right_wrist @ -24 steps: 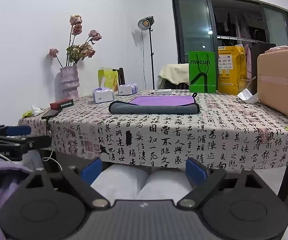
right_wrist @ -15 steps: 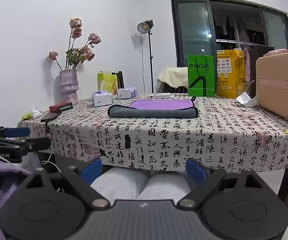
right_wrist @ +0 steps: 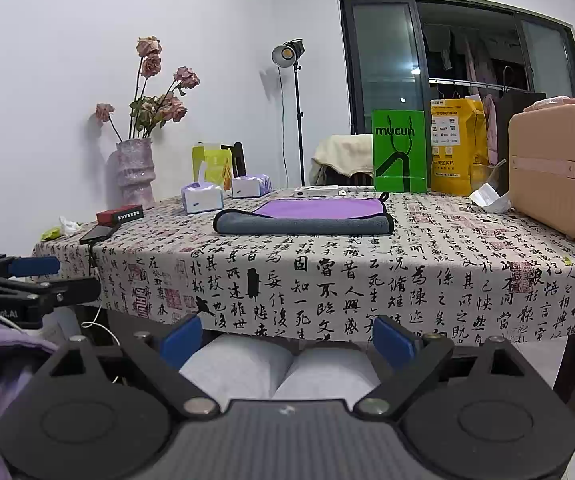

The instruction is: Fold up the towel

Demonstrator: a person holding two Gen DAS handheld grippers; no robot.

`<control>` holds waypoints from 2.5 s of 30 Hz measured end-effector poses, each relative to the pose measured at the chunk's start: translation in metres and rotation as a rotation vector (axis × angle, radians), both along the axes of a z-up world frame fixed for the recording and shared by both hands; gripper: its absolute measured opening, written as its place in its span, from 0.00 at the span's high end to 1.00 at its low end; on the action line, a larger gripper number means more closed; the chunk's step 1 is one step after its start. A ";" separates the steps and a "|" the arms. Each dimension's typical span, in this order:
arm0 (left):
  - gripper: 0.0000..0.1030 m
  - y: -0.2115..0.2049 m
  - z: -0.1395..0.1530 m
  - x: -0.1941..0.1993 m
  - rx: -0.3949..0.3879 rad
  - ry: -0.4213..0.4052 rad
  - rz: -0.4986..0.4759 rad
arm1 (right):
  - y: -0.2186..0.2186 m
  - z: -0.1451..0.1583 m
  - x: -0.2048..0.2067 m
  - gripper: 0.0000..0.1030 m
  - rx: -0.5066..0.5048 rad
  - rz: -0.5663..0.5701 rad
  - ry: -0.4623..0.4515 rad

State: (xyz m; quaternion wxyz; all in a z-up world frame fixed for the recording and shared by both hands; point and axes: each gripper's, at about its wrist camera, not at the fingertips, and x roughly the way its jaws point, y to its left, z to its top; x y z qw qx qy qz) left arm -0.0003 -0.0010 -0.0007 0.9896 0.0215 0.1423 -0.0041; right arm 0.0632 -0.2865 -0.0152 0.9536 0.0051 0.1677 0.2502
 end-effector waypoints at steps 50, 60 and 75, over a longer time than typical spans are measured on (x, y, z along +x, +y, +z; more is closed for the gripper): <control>0.00 0.000 -0.002 0.002 0.009 0.009 -0.005 | 0.001 -0.005 0.002 0.06 -0.011 -0.009 0.021; 0.00 0.000 -0.001 0.003 0.014 0.007 -0.003 | 0.003 -0.006 0.004 0.06 -0.013 -0.011 0.019; 0.00 0.009 -0.011 0.058 0.050 0.050 0.081 | 0.006 -0.007 0.054 0.04 -0.040 -0.004 -0.045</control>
